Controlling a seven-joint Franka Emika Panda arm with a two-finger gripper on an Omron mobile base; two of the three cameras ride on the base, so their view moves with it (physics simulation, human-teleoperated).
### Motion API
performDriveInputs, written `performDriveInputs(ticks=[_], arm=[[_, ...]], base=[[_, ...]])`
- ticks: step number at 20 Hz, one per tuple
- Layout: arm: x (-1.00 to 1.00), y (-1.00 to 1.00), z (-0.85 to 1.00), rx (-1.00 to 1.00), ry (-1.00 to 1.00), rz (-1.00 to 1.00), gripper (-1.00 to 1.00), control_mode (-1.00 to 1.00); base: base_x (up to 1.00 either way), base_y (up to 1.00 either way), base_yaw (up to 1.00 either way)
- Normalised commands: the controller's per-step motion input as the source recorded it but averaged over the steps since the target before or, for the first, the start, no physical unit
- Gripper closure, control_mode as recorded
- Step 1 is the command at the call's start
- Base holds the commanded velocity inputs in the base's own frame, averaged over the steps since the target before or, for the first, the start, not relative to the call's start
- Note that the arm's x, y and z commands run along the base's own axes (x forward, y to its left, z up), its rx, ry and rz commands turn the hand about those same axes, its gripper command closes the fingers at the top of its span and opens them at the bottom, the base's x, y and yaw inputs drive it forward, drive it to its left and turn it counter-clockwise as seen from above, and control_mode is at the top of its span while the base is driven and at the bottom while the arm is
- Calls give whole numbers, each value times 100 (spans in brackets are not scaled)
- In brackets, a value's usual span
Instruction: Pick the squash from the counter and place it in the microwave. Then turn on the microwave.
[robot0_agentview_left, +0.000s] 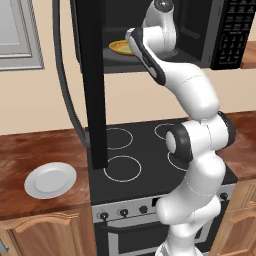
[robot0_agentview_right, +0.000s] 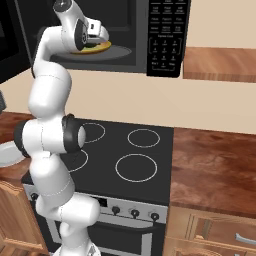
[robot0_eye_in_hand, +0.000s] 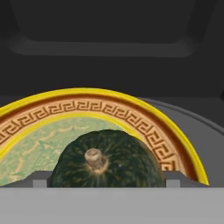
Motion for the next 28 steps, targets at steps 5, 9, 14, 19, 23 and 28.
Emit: performDriveInputs(ticks=[5,9,14,19,23,28], arm=[[20,0,0,0,0,0,-100,-100],[19,0,0,0,0,0,-100,-100],[-23,0,11,0,-1,0,-100,-100],[-97,-16,24,0,-8,0,-100,-100],[-89,-48,0,0,-7,0,-100,-100],[-100,-36,-2,0,-5,0,-100,-100]], base=[[0,0,0],[0,0,0],[0,0,0],[0,0,0],[0,0,0],[0,0,0]])
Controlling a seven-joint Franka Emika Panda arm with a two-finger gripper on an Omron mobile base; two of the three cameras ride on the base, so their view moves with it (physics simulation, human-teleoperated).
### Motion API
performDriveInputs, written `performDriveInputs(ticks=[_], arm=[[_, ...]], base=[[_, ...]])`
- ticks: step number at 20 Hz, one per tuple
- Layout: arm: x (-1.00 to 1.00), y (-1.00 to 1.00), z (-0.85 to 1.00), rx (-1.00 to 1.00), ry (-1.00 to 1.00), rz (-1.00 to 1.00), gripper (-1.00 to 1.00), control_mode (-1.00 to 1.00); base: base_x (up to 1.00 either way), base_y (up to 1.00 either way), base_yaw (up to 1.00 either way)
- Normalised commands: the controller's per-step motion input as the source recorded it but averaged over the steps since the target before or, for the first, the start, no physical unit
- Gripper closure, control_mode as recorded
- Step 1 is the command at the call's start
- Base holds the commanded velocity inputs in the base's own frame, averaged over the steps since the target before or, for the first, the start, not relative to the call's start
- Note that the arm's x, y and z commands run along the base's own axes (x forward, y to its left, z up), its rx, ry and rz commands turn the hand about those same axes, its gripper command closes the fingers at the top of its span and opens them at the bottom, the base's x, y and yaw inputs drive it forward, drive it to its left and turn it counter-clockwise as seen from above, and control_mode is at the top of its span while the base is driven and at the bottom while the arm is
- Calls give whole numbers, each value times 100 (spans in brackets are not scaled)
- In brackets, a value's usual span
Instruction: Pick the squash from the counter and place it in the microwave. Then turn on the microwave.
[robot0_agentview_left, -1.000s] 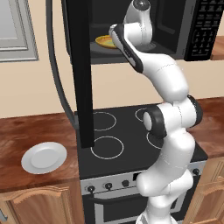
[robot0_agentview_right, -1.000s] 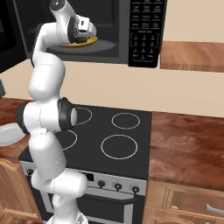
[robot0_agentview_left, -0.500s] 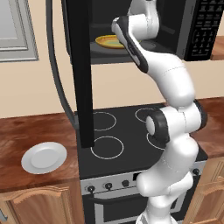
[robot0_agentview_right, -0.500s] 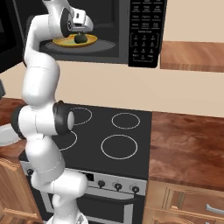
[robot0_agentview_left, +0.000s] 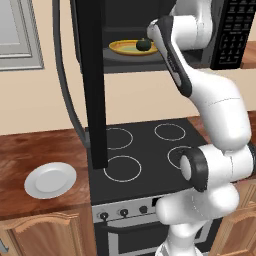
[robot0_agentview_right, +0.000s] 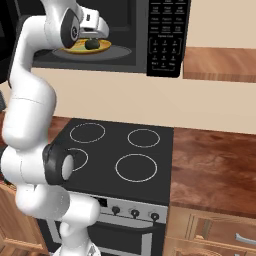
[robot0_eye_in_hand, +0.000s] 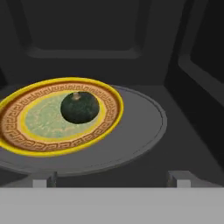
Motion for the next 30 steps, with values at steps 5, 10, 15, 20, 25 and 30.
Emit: performDriveInputs(ticks=[5,10,15,20,25,30], arm=[[-100,-3,-16,0,-8,0,-100,-100],[-100,0,-22,0,-5,0,-100,-100],[-100,0,-33,0,0,0,100,-100],[-91,-3,-42,0,-2,0,100,-100],[-54,1,-58,0,-5,0,100,-100],[-23,7,-55,0,-10,0,100,-100]], base=[[0,0,0],[0,0,0],[0,0,0],[0,0,0],[0,0,0],[0,0,0]])
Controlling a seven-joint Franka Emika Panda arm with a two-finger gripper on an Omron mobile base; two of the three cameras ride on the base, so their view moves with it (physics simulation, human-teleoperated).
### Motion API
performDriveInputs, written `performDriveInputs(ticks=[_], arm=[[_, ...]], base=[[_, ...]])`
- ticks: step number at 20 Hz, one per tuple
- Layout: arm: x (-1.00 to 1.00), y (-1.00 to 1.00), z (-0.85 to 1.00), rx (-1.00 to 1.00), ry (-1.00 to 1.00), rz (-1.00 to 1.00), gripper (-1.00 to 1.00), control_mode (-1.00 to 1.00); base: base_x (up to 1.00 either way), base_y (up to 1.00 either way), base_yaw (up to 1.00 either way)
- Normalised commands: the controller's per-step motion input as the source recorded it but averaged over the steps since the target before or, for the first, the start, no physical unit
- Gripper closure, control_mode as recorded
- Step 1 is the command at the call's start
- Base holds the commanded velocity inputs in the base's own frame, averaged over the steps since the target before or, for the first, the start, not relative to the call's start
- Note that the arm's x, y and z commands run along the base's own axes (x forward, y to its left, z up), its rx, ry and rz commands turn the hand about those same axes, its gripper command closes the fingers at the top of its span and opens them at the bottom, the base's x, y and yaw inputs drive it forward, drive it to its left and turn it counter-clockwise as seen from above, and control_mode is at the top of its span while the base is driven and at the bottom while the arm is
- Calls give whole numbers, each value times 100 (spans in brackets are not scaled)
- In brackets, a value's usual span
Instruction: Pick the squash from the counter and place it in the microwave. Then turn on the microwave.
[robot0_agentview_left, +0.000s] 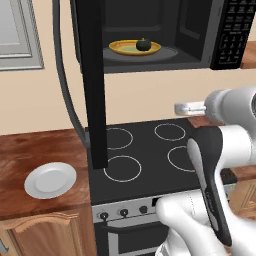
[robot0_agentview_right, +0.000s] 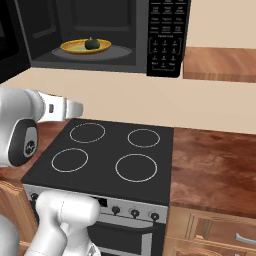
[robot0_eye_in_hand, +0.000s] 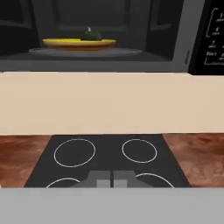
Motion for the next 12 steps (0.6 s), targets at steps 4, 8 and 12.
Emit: performDriveInputs(ticks=[4,8,12], arm=[[-31,16,-24,-3,-19,0,100,-100],[-59,36,-8,-4,-21,0,100,-100],[-58,41,-1,-3,-18,0,100,-100]], base=[[0,0,0],[0,0,0],[0,0,0]])
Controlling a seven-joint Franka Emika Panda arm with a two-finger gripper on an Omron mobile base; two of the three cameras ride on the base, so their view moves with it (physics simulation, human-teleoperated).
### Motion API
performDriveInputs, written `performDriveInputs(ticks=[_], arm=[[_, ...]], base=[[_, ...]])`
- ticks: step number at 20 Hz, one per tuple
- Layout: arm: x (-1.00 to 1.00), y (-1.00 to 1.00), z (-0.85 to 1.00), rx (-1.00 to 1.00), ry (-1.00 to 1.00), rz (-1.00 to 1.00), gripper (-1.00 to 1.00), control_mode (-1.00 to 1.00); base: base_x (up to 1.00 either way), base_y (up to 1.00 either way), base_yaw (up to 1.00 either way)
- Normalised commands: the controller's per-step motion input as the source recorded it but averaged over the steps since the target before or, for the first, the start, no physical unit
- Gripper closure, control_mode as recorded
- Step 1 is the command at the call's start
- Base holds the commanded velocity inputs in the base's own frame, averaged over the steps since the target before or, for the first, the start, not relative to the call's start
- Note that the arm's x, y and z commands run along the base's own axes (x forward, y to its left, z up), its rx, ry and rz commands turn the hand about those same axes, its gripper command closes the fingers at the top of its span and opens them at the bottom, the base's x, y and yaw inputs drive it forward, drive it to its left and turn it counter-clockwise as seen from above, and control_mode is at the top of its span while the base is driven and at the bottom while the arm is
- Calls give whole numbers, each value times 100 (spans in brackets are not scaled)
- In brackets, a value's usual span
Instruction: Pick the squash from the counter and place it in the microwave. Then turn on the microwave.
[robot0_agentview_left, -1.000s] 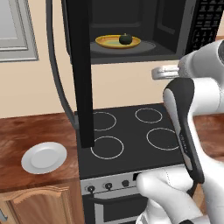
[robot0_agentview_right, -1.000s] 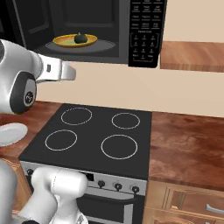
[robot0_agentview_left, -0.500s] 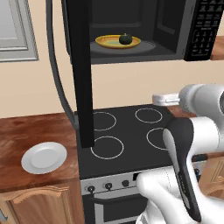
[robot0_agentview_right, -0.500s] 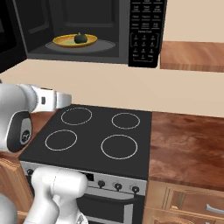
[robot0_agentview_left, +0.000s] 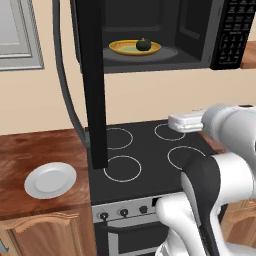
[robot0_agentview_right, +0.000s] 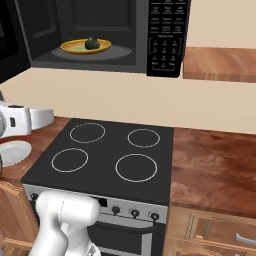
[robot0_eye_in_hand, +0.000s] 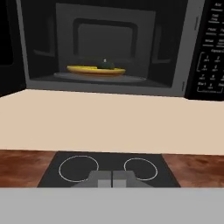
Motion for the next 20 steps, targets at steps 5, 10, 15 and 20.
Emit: performDriveInputs(ticks=[5,10,15,20], arm=[[-67,16,-7,-4,-15,0,100,-100],[-68,9,-21,-6,-14,0,100,-100],[-46,15,-41,-8,-15,0,100,-100],[-19,20,-44,-7,-17,0,100,-100]], base=[[0,0,0],[0,0,0],[0,0,0],[0,0,0]])
